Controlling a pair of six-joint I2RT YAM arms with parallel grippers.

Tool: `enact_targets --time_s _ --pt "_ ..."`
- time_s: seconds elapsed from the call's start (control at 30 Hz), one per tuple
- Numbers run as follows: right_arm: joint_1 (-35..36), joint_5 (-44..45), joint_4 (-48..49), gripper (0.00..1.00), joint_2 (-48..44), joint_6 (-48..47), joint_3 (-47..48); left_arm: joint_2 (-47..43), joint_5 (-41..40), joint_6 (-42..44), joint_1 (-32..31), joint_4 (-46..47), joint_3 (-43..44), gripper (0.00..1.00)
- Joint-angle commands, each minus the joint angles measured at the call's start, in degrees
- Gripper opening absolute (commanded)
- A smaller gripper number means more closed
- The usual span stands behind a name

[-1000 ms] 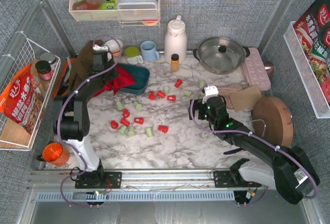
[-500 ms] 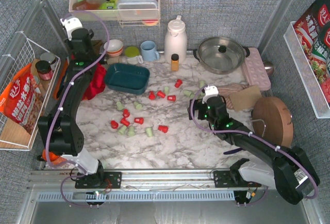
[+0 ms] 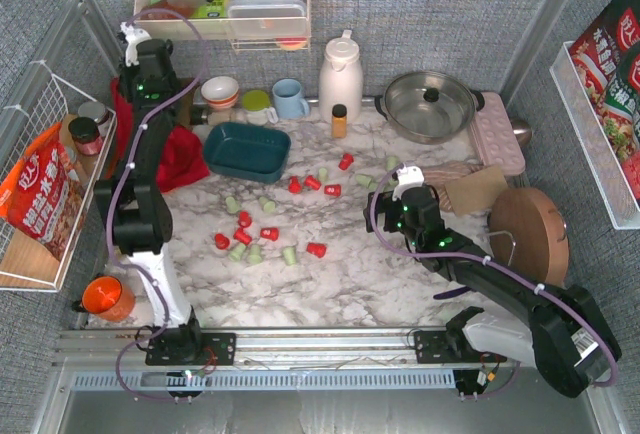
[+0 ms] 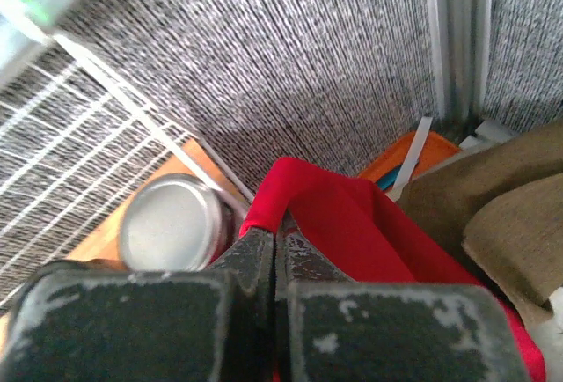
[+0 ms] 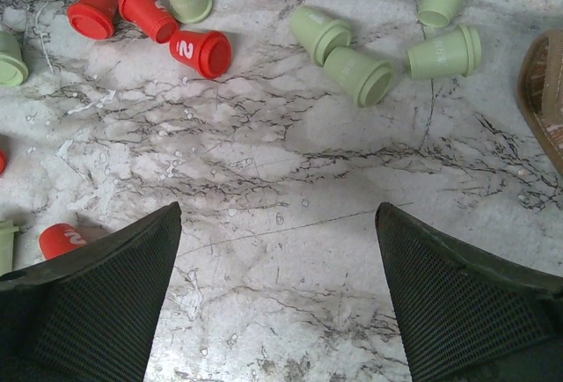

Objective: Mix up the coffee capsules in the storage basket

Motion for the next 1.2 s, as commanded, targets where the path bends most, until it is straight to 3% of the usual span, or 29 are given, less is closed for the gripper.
enact_targets --time_s 0.0,0.03,0.1,0.27,0.47,0.67,0.8,1.17 --pt "0.1 0.5 0.7 0.97 0.4 0.0 0.8 4.9 -1.3 -4.1 0.5 -5.8 4.5 0.0" --pt "0.1 0.4 0.8 0.96 0.6 0.0 0.9 6.0 -1.1 -4.5 0.6 -6.5 5.5 0.01" --pt "0.1 0.4 0.5 0.96 0.8 -0.1 1.1 7.9 -0.2 -6.5 0.6 -8.4 6.8 0.23" --pt "0.1 0.6 0.2 0.97 1.5 -0.1 1.4 9.3 4.6 -14.6 0.6 -14.2 6.9 0.62" --pt "0.1 0.7 0.0 0.99 2.5 0.3 1.8 4.1 9.6 -18.5 0.0 -15.9 5.5 0.98" --pt "0.1 0.6 -0.3 0.99 2.4 0.2 1.9 -4.3 10.4 -12.8 -5.5 -12.5 0.7 0.99" --pt "0.1 0.6 -0.5 0.99 2.1 -0.1 2.0 -10.2 17.1 -12.2 -12.6 -11.3 -8.7 0.98" --pt "0.2 -0.1 -0.3 0.99 2.2 0.0 2.0 -14.6 36.0 -24.5 -27.1 -10.6 -26.0 0.7"
